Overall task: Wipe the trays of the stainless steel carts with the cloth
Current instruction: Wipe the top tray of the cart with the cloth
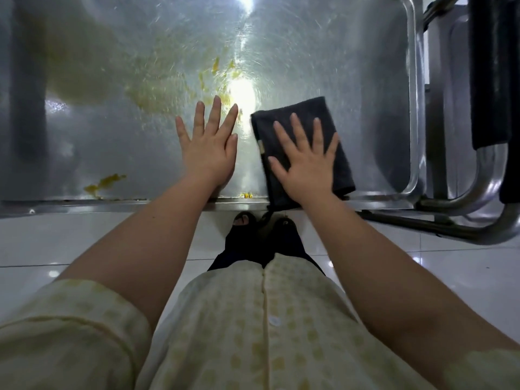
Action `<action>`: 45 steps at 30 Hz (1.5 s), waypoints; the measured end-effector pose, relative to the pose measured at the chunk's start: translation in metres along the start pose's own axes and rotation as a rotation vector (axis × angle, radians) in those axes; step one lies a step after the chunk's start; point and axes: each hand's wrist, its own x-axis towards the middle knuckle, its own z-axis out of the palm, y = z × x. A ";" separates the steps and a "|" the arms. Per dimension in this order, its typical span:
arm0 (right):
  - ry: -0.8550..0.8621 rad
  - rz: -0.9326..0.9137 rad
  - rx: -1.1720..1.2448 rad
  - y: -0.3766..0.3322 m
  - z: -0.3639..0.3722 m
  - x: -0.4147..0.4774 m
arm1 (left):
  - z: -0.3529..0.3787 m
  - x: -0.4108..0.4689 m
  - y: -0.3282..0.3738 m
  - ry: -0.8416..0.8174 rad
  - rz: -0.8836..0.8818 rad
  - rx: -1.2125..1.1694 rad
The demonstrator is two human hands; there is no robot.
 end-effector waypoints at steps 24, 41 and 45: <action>-0.023 0.284 0.003 0.106 -0.016 -0.015 | -0.002 -0.001 0.005 -0.004 -0.002 -0.038; -0.085 0.011 -0.014 -0.032 -0.003 0.019 | -0.001 0.000 0.004 -0.005 0.003 -0.008; -0.030 0.248 0.021 0.063 -0.011 -0.002 | 0.003 0.000 0.002 -0.004 0.005 -0.023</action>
